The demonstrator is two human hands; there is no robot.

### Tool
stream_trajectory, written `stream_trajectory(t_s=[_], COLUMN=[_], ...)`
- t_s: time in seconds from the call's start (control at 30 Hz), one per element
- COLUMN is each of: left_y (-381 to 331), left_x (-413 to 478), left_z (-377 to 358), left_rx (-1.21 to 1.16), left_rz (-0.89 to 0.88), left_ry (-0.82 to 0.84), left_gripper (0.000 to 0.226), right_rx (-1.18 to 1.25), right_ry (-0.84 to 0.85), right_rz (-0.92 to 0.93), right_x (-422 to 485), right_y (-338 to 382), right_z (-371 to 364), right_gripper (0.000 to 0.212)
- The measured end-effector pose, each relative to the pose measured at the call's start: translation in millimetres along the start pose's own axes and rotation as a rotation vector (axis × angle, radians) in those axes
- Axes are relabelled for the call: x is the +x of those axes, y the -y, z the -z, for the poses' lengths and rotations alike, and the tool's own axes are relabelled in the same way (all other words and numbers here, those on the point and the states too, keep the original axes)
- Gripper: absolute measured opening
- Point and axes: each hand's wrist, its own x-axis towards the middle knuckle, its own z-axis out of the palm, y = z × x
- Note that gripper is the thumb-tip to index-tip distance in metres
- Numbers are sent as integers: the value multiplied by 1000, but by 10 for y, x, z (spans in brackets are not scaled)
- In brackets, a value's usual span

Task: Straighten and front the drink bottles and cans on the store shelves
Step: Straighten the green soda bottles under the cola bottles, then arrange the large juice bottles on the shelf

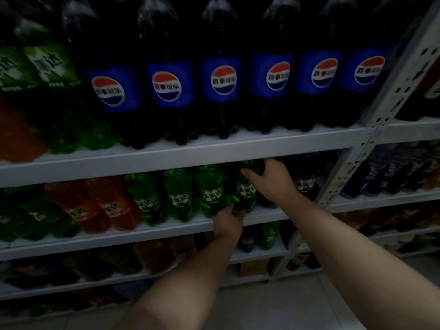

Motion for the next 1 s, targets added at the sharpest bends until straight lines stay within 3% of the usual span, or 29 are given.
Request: stream_trajectory(t_s=[0.17,0.37,0.57,0.7,0.8,1.0], left_y=[-137,-228,-225,-84,147,907], left_x=[-53,-108,-131,-129,-138,-168], left_z=[165,608,1453,2130,2608,3195], left_rx=[143,37,-117,-224,-251,-295], left_rz=[-19,-31,-46,-72,-40,151], left_ry=[72,50,-64,-236,-379,-501], left_gripper=[28,26,25,15,11,12], right_rx=[-79,-171,-89,-18,-32,-87], right_ry=[12,-253,-141,-48,31,257], right_rz=[-24,129,394,491,530,510], right_x=[-33,-479,-435,-354,-399,-631], right_y=[64,224,976,1386,1498,1401], right_z=[4,-67,-396,-713,-1028,-1659], right_gripper=[44,19,16,9,8,13])
